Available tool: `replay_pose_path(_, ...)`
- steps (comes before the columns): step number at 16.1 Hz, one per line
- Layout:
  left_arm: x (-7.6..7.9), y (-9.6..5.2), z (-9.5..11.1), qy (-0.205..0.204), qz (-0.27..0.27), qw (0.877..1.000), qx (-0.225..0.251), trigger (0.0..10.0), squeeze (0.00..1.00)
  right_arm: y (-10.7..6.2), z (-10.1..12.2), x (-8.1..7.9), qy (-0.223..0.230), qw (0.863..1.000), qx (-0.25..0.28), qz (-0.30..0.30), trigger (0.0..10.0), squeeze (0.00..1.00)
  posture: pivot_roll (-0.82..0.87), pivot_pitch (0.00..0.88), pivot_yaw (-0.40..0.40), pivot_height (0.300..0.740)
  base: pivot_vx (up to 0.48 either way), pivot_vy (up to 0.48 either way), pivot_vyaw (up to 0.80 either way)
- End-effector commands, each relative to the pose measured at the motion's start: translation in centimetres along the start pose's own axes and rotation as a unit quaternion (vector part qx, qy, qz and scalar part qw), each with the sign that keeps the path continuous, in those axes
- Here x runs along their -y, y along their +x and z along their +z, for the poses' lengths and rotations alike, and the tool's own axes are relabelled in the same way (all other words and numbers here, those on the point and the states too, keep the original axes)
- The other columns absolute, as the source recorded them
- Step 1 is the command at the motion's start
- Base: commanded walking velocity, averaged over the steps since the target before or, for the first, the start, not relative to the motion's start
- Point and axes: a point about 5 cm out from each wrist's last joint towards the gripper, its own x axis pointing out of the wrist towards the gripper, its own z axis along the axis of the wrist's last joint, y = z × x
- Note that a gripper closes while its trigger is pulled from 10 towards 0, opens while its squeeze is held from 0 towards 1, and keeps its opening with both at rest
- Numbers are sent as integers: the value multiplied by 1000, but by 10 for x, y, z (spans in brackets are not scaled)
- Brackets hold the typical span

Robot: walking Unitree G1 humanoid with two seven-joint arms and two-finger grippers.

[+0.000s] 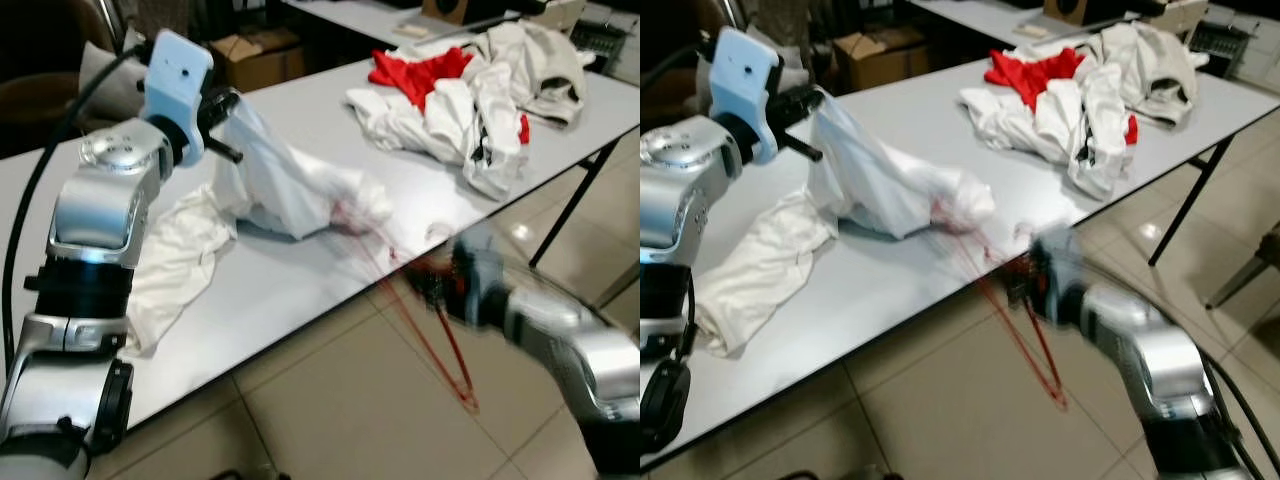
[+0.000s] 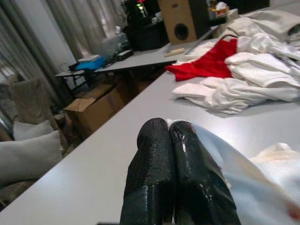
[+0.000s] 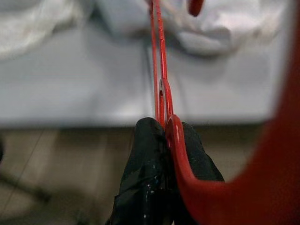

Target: Hang hanger

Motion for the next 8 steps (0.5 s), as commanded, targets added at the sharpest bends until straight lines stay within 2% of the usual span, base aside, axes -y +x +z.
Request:
replay_pose_path(1,-2,0,4,6,8,1000,13,0,0,-1,5,-8,-10,1000,2,25,10000,0,-173,0,64,740,0,0,0)
replay_pose_path(4,9,-1,1,24,-23,999,26,0,0,-26,15,-17,-39,996,28,79,10000,0,-182,0,63,740,0,0,0)
replay_pose_path(6,9,-1,0,43,-23,999,22,0,0,-39,19,-26,-57,991,42,116,10000,0,-183,0,63,740,0,0,0)
replay_pose_path(8,11,-1,0,52,-35,998,27,0,0,-39,25,-20,-56,993,67,76,10000,0,-187,0,68,740,0,0,0)
